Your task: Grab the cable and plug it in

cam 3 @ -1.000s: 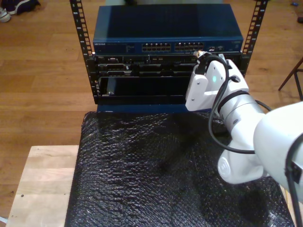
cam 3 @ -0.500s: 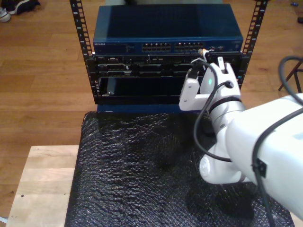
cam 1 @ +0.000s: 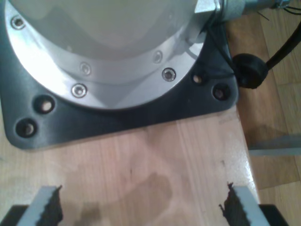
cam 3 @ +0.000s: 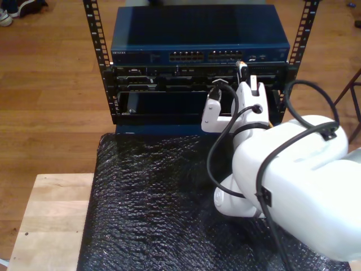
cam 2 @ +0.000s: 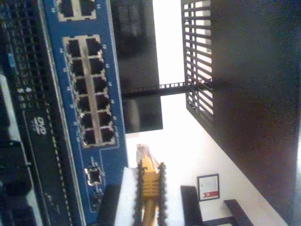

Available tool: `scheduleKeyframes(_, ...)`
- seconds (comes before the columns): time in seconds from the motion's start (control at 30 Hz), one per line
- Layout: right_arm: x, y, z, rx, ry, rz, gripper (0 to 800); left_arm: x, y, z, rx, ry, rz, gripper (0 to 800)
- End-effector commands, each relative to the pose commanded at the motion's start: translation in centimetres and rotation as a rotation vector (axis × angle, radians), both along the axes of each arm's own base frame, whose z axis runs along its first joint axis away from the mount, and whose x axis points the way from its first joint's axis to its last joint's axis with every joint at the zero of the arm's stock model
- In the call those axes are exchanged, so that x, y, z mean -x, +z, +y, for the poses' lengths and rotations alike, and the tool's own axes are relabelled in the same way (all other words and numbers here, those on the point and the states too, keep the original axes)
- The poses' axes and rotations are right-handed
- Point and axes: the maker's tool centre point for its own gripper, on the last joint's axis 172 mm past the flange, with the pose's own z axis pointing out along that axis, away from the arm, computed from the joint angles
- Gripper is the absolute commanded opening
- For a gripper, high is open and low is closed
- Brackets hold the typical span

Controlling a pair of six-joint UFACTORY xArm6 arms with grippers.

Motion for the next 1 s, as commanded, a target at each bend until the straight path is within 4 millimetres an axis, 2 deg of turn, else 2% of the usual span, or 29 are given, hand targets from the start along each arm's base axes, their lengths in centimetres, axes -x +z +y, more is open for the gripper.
scheduleKeyframes(0.3,-1.0,0.2,0.0,0.067,-0.029,-0.029,0,0.0,0.0,0.0,0.0,0.002,0.0,800)
scheduleKeyframes(0.4,-1.2,-0.1,-1.0,0.082,-0.074,-0.021,0,0.0,0.0,0.0,0.0,0.0,0.0,800)
scheduleKeyframes(0.63,-1.5,0.2,-2.1,0.065,-0.123,-0.026,0,0.0,0.0,0.1,-0.001,0.0,0.0,800)
scheduleKeyframes(1.0,-2.6,0.3,-1.6,0.044,-0.129,-0.042,0,0.0,0.0,0.1,-0.001,0.0,0.0,800)
